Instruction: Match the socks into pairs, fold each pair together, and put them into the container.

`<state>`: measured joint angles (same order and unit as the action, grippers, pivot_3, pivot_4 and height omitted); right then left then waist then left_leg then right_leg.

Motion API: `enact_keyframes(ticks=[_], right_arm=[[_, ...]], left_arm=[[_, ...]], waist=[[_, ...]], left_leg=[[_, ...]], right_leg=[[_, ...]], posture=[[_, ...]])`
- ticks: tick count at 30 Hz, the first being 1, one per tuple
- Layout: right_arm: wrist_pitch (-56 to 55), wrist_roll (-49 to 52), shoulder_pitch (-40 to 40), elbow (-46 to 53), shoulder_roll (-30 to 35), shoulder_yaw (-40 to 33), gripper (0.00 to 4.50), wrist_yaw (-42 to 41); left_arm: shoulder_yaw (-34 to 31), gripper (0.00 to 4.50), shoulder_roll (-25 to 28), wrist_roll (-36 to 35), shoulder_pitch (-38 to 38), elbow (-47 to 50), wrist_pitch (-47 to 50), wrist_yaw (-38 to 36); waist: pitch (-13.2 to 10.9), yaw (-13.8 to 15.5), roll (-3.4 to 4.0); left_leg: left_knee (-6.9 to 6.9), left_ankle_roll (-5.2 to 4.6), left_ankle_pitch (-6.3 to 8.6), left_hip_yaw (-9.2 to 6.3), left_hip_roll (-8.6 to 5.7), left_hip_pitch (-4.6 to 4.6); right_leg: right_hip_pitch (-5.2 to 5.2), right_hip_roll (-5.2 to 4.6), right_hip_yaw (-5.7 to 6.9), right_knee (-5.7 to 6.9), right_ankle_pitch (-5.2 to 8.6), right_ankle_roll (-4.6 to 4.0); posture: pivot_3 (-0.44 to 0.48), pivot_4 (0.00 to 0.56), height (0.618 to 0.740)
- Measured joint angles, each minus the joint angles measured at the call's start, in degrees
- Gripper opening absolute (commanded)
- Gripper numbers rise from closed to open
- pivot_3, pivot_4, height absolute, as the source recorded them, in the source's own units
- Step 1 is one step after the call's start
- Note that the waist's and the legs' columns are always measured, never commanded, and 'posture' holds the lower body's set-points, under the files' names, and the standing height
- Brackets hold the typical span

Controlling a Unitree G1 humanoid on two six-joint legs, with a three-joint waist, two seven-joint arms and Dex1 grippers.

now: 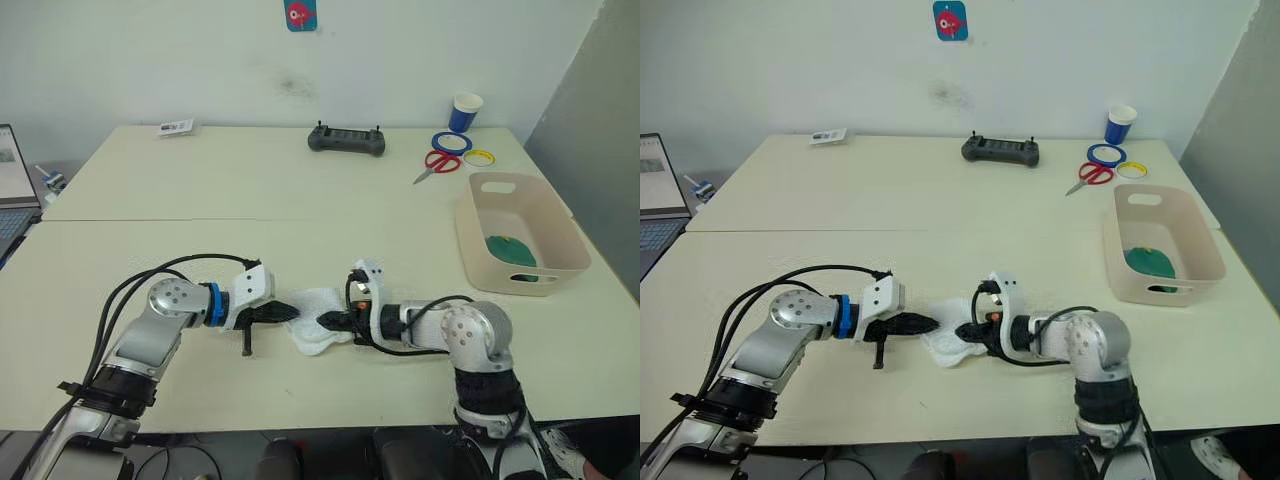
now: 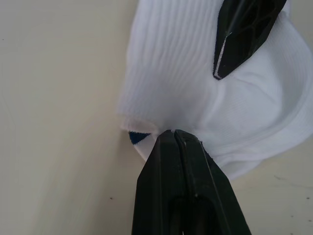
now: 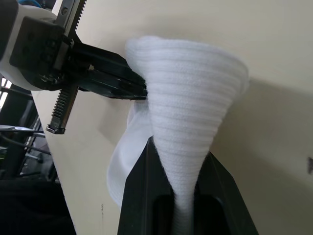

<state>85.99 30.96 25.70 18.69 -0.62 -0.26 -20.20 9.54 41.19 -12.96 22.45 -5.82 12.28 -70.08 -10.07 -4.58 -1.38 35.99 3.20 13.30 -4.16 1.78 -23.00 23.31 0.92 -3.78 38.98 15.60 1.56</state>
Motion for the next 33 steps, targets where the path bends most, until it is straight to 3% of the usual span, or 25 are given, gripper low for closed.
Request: enact_keyframes(ticks=[3, 8, 11, 15, 18, 21, 22, 25, 27, 30, 33], right_arm=[[1.0, 1.9, -4.4, 9.3, 2.4, -0.5, 0.0, 0.2], [2.5, 4.4, -12.6, 21.7, 5.3, -3.9, 0.0, 0.4], [3.3, 4.6, -17.4, 27.3, 3.1, -8.1, 0.0, 2.1], [4.5, 4.7, -23.7, 35.7, -1.1, -12.1, 0.0, 4.5], [0.2, 8.5, -28.1, 36.4, 2.2, -13.2, 0.0, 8.0], [-8.8, 13.6, -29.8, 36.4, 11.6, -15.1, 0.0, 12.5], [-15.9, 16.2, -31.0, 36.4, 17.7, -16.9, 0.0, 13.3], [-26.7, 22.4, -34.4, 36.4, 33.1, -27.5, 0.0, 13.0], [-29.5, 25.6, -36.0, 36.4, 39.1, -35.1, 0.0, 12.9], [-30.6, 22.7, -35.2, 36.2, 50.2, -40.3, 0.0, 10.4], [-34.5, 12.1, -32.8, 33.6, 61.4, -39.4, 0.0, 7.8]], left_arm=[[-0.6, 0.6, -0.4, -4.2, 3.8, 3.6, 8.6, -0.5], [-1.4, 2.16, -5.4, -11.4, 13.7, 10.1, 21.5, 2.2], [-1.4, 3.14, -10.1, -14.7, 18.8, 10.9, 27.2, 4.9], [-0.1, 4.41, -12.5, -15.0, 25.6, 10.4, 29.8, 6.1], [2.1, 4.46, -15.5, -14.0, 30.4, 8.0, 29.8, 7.0], [3.4, 4.46, -16.8, -13.3, 34.0, 6.3, 29.4, 6.8], [4.0, 4.46, -17.4, -12.8, 35.5, 5.2, 28.8, 6.4], [5.1, 4.46, -17.4, -11.5, 37.2, 3.1, 26.4, 4.4], [5.6, 4.46, -17.3, -10.7, 37.3, 1.7, 25.0, 3.2], [6.3, 4.46, -17.5, -10.2, 37.3, 0.8, 24.5, 2.0], [6.5, 4.46, -17.8, -10.2, 37.1, 1.2, 24.5, 1.5]], waist=[[-0.1, 0.3, -0.03], [-0.1, 0.8, -0.05], [-0.1, 0.7, -0.05], [-0.1, 0.6, -0.03], [-0.1, 0.9, -0.03], [-0.2, 1.1, -0.07], [-0.3, 1.2, -0.05], [-0.4, 1.3, -0.04], [-0.4, 1.2, -0.1], [-0.5, 1.1, -0.01], [-0.5, 1.2, -0.07]], left_leg=[[-0.01, 0.0, 0.0, -0.08, 0.0, -0.04], [0.0, 0.0, 0.0, -0.05, -0.04, -0.01], [-0.01, 0.0, 0.0, -0.05, 0.0, 0.03], [-0.05, 0.0, 0.0, -0.07, 0.03, 0.07], [-0.02, 0.01, 0.0, -0.02, -0.05, 0.03], [0.03, 0.01, 0.0, 0.2, -0.17, 0.03], [0.06, 0.01, 0.0, 0.24, -0.2, 0.01], [-0.02, 0.0, 0.01, 0.33, -0.22, 0.03], [-0.05, -0.03, 0.02, 0.28, -0.1, 0.05], [-0.03, -0.04, 0.02, 0.32, -0.09, 0.06], [0.01, -0.04, 0.02, 0.32, -0.11, 0.06]], right_leg=[[0.01, 0.01, 0.08, -0.01, 0.01, 0.02], [-0.02, 0.0, 0.05, -0.01, 0.02, 0.03], [-0.01, 0.05, 0.04, 0.02, 0.02, 0.03], [0.0, 0.09, 0.03, 0.02, 0.02, 0.02], [-0.03, 0.01, 0.01, -0.01, 0.02, 0.03], [-0.04, -0.09, -0.22, -0.09, -0.01, 0.07], [-0.05, -0.1, -0.27, -0.13, -0.02, 0.1], [-0.07, -0.1, -0.33, -0.23, -0.03, 0.12], [-0.06, 0.03, -0.31, -0.21, -0.01, 0.11], [-0.02, 0.05, -0.35, -0.13, 0.0, 0.11], [-0.04, 0.02, -0.32, -0.14, -0.01, 0.11]], posture=[[0.0, 0.15, 0.74], [0.0, 0.15, 0.74], [0.0, 0.15, 0.74], [0.0, 0.15, 0.74], [0.0, 0.15, 0.74], [0.0, 0.15, 0.74], [0.0, 0.15, 0.74], [0.0, 0.15, 0.74], [0.0, 0.15, 0.74], [0.0, 0.15, 0.74], [0.0, 0.15, 0.74]])
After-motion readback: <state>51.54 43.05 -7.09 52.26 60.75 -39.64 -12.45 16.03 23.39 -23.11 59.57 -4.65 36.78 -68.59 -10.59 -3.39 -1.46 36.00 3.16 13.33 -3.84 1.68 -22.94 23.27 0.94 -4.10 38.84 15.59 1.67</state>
